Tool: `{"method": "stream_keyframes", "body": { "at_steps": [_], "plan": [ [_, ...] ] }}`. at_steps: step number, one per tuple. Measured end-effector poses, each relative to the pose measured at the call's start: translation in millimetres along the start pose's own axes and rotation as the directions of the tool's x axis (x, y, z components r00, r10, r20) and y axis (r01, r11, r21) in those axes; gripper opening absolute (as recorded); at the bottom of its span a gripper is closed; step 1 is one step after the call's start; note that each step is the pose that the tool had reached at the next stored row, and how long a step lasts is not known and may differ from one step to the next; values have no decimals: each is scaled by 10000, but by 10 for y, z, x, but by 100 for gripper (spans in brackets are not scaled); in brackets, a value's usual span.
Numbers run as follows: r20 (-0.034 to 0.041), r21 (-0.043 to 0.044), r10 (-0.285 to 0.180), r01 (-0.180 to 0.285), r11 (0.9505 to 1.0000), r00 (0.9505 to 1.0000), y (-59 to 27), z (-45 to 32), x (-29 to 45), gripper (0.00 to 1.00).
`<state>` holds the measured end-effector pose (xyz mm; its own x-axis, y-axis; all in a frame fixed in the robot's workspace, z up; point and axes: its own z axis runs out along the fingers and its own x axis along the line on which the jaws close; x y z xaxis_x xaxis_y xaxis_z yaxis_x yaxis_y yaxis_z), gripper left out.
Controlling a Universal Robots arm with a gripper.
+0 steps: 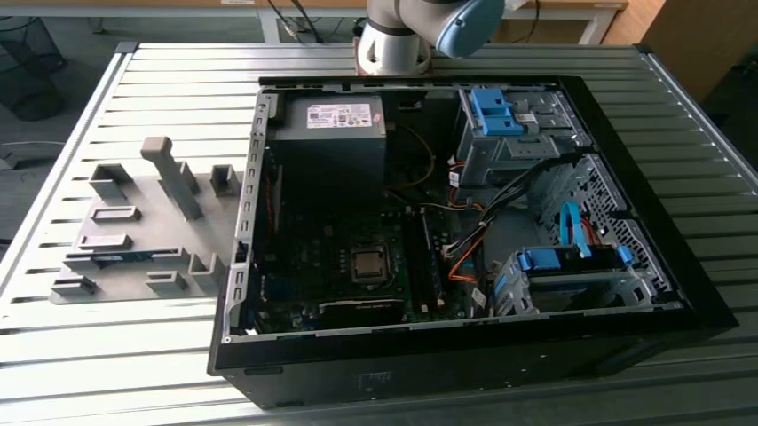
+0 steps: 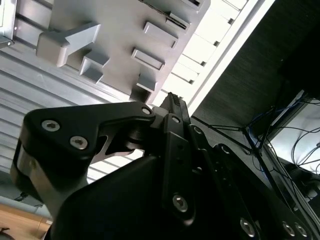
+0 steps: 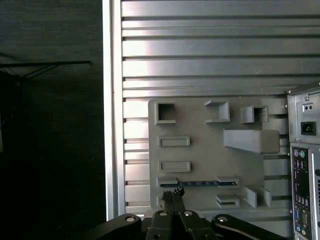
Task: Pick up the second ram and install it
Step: 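Reach for the second ram, then pick up the second ram and move it above second insertion slot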
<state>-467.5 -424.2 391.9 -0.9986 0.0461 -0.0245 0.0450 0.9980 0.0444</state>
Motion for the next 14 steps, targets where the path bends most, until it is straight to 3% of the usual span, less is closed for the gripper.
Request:
{"method": "stream_keyframes", "body": {
  "at_steps": [7, 8, 14],
  "plan": [
    [0, 0, 0, 0, 10000, 10000, 1, 0, -15, 11],
    [-1, 1, 0, 0, 10000, 10000, 9, 5, -203, 11],
    [0, 0, 0, 0, 10000, 10000, 10, 6, -215, 11]
  ]
}}
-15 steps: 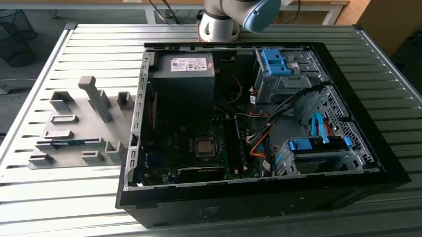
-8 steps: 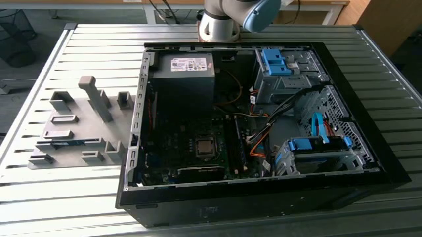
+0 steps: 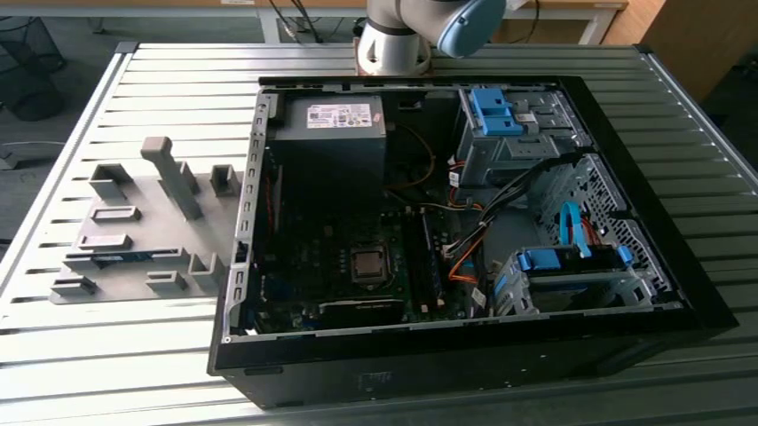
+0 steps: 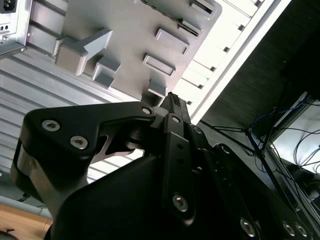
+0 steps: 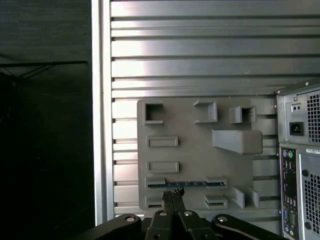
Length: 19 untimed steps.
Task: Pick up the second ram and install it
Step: 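Pick up the second ram and move it above second insertion slot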
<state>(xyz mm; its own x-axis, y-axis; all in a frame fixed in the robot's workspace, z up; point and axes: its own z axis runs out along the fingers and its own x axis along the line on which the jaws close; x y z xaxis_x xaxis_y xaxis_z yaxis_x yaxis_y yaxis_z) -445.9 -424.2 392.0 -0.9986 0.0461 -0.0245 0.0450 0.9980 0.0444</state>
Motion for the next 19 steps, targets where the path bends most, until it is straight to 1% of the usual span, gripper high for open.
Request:
{"method": "stream_keyframes", "body": {
  "at_steps": [19],
  "plan": [
    [-1, 0, 0, 0, 10000, 10000, 2, 1, -39, 11]
  ]
}}
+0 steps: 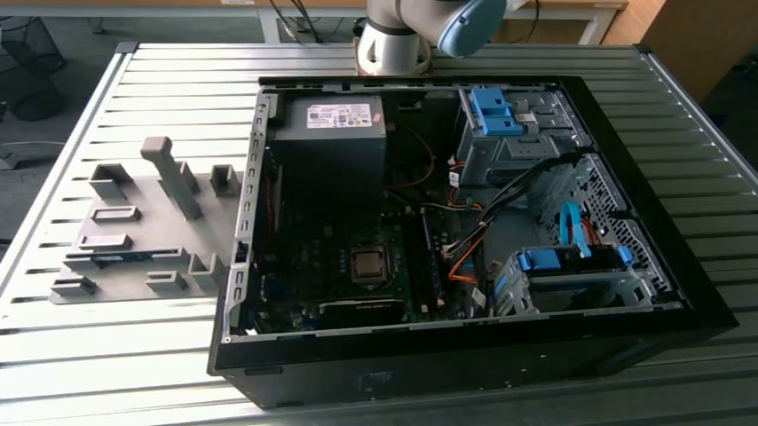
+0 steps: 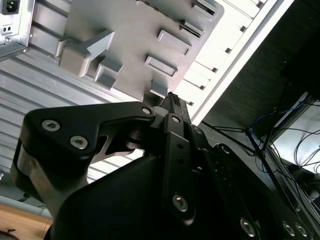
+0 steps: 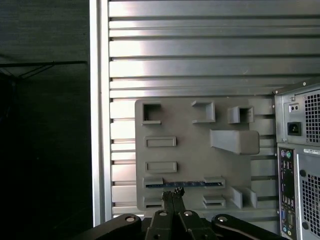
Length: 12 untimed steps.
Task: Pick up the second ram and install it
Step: 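Pick up the second ram and move it above second insertion slot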
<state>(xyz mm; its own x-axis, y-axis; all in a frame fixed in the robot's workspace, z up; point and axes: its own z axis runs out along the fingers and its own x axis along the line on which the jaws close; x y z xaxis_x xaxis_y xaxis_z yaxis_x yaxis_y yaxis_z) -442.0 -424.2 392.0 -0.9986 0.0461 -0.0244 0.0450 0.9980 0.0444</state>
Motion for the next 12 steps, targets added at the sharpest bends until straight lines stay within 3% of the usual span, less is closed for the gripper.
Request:
{"method": "stream_keyframes", "body": {
  "at_steps": [12],
  "plan": [
    [-1, 0, 0, 0, 10000, 10000, 1, 0, -23, 11]
  ]
}}
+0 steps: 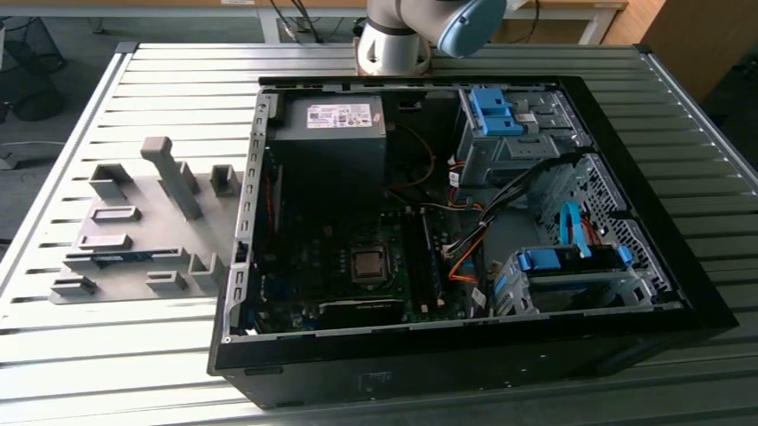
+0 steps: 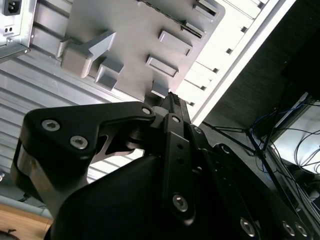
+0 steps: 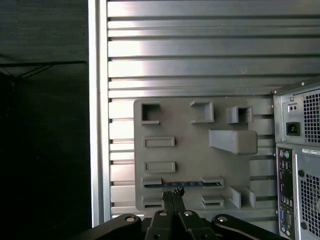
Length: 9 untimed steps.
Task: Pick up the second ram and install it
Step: 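Pick up the second ram and move it above second insertion slot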
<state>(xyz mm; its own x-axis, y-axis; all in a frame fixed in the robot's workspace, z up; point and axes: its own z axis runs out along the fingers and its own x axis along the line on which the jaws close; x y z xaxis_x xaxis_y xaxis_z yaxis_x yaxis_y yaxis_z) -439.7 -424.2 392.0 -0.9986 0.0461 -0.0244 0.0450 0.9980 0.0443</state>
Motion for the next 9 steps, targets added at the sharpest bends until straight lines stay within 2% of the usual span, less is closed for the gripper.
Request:
{"method": "stream_keyframes", "body": {
  "at_steps": [9],
  "plan": [
    [1, 10, -1, 1, 10000, 10000, 0, 0, 0, 11]
  ]
}}
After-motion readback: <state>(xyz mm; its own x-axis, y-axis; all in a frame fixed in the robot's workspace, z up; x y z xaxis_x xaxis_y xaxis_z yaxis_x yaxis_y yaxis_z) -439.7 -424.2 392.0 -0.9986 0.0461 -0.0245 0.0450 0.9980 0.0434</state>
